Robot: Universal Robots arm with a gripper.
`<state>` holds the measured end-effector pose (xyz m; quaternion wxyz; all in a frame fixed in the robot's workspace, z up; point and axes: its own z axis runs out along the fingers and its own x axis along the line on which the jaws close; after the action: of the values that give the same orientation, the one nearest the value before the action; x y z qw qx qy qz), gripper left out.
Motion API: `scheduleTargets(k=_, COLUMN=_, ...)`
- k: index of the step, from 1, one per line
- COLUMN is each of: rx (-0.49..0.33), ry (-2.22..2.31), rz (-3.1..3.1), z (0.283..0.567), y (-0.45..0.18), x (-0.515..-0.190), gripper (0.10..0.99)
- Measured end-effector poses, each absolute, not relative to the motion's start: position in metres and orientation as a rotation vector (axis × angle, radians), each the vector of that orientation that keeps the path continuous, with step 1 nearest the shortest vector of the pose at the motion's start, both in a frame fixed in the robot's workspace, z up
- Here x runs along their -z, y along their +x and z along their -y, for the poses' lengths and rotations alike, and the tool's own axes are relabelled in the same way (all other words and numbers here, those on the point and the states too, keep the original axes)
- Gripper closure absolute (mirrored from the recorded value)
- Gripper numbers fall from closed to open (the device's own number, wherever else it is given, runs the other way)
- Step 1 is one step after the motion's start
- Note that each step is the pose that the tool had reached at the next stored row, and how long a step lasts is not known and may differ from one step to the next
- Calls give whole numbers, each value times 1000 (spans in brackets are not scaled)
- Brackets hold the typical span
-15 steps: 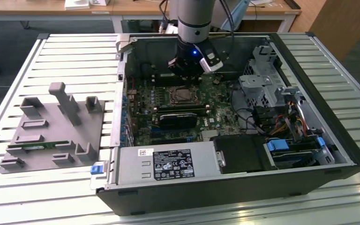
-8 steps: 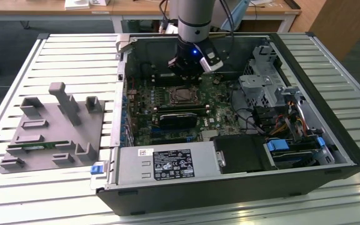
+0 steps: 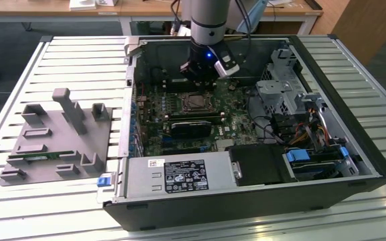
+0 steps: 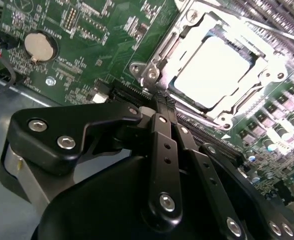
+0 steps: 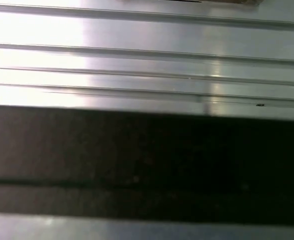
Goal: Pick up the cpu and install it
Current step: 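Install the first cpu locking lever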
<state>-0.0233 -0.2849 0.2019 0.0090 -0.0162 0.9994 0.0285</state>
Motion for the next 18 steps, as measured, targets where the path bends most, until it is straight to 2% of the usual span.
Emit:
scheduleTargets(k=7, rx=-28, ry=-51, rz=-3124, z=283, y=-23, x=-200, gripper=980)
scheduleTargets(k=18, rx=-30, ry=-52, rz=-3123, z=279, y=-23, x=-197, gripper=980)
